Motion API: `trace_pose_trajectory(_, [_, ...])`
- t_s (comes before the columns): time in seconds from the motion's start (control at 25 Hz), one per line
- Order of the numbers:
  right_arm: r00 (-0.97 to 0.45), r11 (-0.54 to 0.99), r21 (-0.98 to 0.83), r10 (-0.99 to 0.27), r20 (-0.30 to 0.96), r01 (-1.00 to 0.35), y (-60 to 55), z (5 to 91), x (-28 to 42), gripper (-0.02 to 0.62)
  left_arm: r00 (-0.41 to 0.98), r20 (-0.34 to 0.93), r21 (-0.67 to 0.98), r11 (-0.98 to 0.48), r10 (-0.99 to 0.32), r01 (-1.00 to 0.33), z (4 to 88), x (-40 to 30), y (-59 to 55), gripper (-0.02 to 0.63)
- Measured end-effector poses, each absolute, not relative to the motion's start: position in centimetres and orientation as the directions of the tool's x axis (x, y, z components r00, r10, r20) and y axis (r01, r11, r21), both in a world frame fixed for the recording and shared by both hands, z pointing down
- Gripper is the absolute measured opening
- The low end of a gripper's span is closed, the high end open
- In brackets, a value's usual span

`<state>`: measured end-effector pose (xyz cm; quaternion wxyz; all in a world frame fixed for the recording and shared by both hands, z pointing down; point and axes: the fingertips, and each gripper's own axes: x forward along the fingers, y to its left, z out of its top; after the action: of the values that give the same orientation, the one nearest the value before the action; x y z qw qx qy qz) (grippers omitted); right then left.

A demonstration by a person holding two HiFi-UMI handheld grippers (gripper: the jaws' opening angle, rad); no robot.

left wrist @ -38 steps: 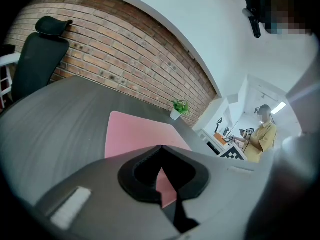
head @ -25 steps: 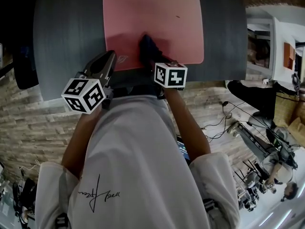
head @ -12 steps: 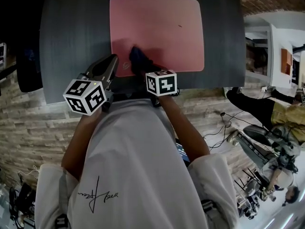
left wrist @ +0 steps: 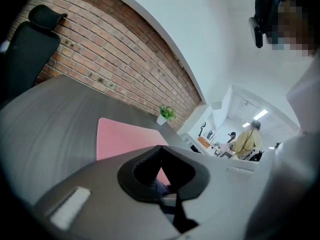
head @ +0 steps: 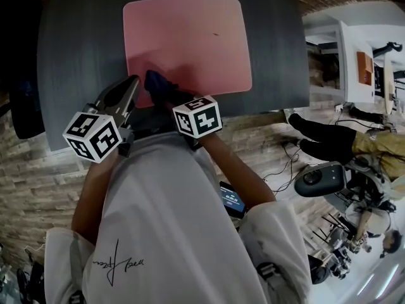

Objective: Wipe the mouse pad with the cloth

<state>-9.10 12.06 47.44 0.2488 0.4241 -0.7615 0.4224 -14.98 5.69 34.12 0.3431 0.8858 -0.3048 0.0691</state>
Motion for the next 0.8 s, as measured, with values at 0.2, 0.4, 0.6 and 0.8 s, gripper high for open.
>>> trace_pose_trajectory(0.2, [-0.516,0.285,-0.429,-0.488,0.705,-0.857,12.1,44.5,-8.6,0.141,0.812,0.312,0.573,-0.585,-0.492,-0.574,33.5,-14.6,5.9,0.006])
trace_pose_trajectory(0.4, [-0.494,0.285,-0.406,-0.574,0.654,-0.868,11.1,40.5,-7.2,0.14,0.822,0.276,0.575,-0.599,-0.499,-0.557,32.2,-14.3,5.8,0.006])
trace_pose_trajectory(0.6, [-0.471,0.286,-0.38,-0.639,0.609,-0.88,10.1,37.4,-6.1,0.14,0.826,0.251,0.576,-0.608,-0.505,-0.547,30.4,-14.2,5.5,0.006])
trace_pose_trajectory(0.8, [-0.452,0.288,-0.365,-0.716,0.532,-0.885,9.9,34.0,-4.8,0.13,0.82,0.226,0.538,-0.635,-0.526,-0.555,28.2,-13.6,5.7,0.005])
